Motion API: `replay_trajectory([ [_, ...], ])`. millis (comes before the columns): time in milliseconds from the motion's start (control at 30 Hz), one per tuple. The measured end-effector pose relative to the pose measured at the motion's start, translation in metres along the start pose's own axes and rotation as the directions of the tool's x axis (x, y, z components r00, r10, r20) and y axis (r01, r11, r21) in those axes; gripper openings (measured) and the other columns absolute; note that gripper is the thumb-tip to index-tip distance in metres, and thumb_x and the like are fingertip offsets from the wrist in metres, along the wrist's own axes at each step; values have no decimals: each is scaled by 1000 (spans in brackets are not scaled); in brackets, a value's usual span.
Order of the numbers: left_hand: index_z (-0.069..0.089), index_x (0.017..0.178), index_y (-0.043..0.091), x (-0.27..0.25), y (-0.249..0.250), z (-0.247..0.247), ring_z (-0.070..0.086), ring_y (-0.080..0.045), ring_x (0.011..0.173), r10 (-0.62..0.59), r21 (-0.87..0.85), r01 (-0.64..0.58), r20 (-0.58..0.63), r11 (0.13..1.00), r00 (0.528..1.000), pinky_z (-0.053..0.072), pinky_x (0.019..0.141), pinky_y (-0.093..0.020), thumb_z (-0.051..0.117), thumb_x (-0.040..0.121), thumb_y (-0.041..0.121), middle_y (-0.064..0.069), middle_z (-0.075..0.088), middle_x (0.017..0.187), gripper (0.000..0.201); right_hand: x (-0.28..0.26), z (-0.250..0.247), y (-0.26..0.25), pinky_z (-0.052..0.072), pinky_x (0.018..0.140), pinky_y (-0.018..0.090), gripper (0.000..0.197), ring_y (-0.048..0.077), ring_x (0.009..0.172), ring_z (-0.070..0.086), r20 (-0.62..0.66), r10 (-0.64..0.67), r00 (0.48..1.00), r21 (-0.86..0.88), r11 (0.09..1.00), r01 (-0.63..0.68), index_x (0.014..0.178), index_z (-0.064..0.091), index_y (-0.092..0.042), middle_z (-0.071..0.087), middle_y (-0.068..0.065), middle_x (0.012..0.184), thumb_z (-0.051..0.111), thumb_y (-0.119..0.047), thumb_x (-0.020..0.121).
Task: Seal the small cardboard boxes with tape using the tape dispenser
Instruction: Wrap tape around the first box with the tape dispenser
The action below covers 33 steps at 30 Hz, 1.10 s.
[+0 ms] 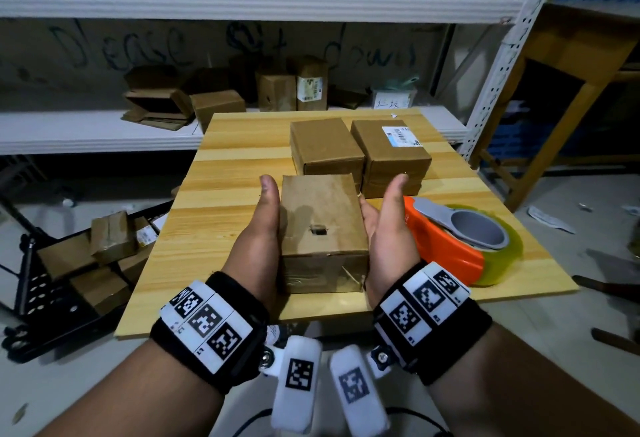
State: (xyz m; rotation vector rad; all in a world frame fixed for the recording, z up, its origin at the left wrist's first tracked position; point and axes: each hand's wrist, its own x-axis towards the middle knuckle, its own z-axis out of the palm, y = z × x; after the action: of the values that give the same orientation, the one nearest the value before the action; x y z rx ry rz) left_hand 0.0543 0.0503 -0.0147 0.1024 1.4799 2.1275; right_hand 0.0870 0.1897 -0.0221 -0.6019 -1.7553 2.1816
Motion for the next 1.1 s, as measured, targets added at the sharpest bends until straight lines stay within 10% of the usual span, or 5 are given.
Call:
replay_trajectory([
  [100, 70, 130, 20, 3, -2, 4, 72, -42, 112, 38, 69, -35, -35, 997, 999, 51, 104, -63, 50, 88, 83, -18, 76, 121, 79, 0, 3, 2, 43, 118, 51, 83, 24, 138, 57, 90, 7, 996, -102, 995, 3, 154, 48, -28, 59, 0, 151, 51, -78, 88],
  [533, 72, 107, 7, 15, 0, -2, 76, -28, 83, 152, 293, -87, -207, 952, 966, 61, 79, -41, 63, 103, 24, -15, 80, 93, 20, 6, 3, 4, 61, 93, 55, 30, 29, 101, 76, 58, 73, 996, -109, 992, -66, 130, 67, -27, 78, 4, 111, 58, -32, 102],
  [700, 71, 111, 13, 10, -5, -5, 74, -30, 103, 128, 230, -79, -207, 970, 970, 57, 97, -49, 47, 107, 53, -20, 75, 119, 47, 1, -6, 2, 59, 88, 20, 40, 9, 101, 70, 42, 65, 997, -101, 993, -60, 146, 57, -17, 67, 1, 135, 52, -30, 109],
  [900, 68, 129, 16, -4, 5, -1, 74, -36, 112, -42, 20, 42, -27, 999, 999, 52, 101, -53, 28, 96, 79, -19, 76, 120, 81, 7, -11, 10, 40, 118, 55, 109, 25, 133, 61, 119, 219, 968, -37, 976, -216, 119, 66, -53, 71, -4, 135, 48, -112, 29],
  [1100, 49, 151, 20, -6, 7, -6, 67, -49, 117, -67, -105, 66, -6, 992, 998, 54, 94, -66, 79, 84, 37, -25, 63, 137, 75, -4, -27, -14, 30, 126, 53, 138, 26, 149, 43, -3, -77, 997, -183, 980, 75, 156, 45, -25, 47, 5, 161, 38, -112, 48],
])
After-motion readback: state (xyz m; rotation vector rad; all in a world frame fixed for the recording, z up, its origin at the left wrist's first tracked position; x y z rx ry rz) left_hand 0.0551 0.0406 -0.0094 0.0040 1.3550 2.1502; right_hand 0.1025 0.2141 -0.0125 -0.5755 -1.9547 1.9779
